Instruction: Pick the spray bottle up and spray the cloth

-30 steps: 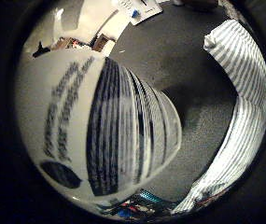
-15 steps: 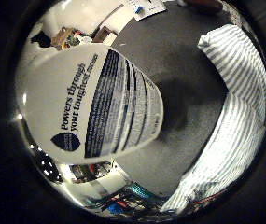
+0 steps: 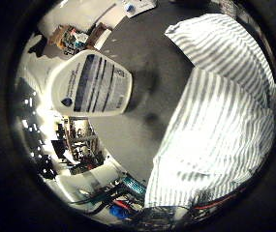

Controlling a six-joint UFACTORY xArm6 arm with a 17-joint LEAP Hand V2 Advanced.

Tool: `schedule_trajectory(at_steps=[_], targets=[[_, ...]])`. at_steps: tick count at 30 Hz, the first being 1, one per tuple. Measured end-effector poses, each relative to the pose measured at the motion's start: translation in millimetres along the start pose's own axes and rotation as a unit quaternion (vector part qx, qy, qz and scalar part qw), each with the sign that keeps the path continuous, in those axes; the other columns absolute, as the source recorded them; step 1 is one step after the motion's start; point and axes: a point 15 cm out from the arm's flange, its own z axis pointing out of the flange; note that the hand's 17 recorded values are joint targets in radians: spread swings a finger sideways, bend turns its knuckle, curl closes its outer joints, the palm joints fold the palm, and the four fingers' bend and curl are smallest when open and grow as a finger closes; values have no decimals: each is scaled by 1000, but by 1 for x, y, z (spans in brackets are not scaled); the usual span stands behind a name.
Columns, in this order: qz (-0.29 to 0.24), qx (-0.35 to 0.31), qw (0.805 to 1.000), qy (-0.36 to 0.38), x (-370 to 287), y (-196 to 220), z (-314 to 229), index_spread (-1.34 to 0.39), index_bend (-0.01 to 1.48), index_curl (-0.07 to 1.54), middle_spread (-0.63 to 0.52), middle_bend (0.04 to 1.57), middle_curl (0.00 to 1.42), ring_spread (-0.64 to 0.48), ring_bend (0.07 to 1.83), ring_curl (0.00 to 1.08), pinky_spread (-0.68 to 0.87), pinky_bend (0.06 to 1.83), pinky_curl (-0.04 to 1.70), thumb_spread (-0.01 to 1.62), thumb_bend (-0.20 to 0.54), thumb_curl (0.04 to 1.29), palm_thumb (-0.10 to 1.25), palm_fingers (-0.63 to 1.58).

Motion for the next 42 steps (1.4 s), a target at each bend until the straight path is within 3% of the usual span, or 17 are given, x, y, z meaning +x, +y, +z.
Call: schedule_trajectory(at_steps=[6, 15, 28, 42], targets=[[8, -2, 1000, 19, 9, 32, -22, -182, 164, 285, 230, 180, 268, 239, 241, 259, 436, 399, 341, 1089, -25, 304, 586, -12], [8, -13, 992, 122, 43, 78, -84, -190, 166, 288, 215, 188, 287, 238, 239, 263, 440, 392, 326, 1082, -25, 289, 542, 10], [5, -6, 963, 270, 71, 139, -193, -216, 178, 303, 203, 192, 300, 240, 208, 257, 443, 354, 314, 1066, -26, 282, 524, 58], [63, -5, 925, 374, 128, 183, -263, -241, 180, 321, 171, 199, 318, 224, 184, 233, 436, 278, 303, 1063, -24, 282, 509, 112]])
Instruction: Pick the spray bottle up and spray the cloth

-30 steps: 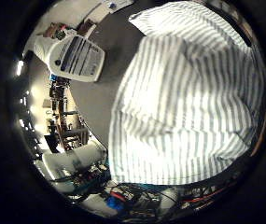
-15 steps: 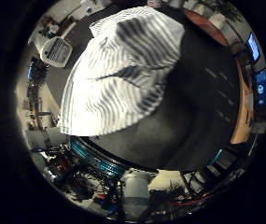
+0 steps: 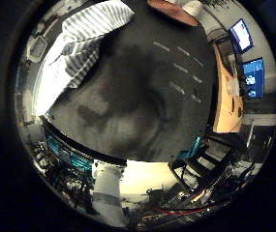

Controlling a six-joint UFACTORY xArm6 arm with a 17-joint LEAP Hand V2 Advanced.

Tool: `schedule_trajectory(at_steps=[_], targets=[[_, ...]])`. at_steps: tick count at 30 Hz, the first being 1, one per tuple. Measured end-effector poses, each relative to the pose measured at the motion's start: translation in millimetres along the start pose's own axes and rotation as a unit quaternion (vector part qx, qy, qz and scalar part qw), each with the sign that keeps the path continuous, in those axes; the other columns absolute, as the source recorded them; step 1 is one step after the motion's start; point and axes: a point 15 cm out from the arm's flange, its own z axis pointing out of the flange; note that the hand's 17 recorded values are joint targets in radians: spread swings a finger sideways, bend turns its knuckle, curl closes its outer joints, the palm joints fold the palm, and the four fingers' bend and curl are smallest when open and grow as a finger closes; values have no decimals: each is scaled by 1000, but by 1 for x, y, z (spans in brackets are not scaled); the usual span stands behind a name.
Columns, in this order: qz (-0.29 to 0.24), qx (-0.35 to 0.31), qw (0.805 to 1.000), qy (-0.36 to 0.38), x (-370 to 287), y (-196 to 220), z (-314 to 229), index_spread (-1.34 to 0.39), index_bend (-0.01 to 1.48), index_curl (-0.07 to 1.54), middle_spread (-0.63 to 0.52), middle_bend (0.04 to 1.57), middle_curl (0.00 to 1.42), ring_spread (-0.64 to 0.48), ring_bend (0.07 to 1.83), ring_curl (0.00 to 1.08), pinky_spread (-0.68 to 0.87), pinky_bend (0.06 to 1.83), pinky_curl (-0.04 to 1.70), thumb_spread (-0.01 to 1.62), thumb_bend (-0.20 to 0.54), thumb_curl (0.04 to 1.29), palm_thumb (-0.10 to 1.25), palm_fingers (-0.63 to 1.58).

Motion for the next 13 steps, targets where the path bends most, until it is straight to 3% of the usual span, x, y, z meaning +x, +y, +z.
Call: schedule_trajectory(at_steps=[13], targets=[[51, -6, 998, 47, 62, 23, -14, -255, 178, 327, 158, 196, 327, 219, 184, 204, 444, 270, 312, 1070, -22, 285, 521, 131]])
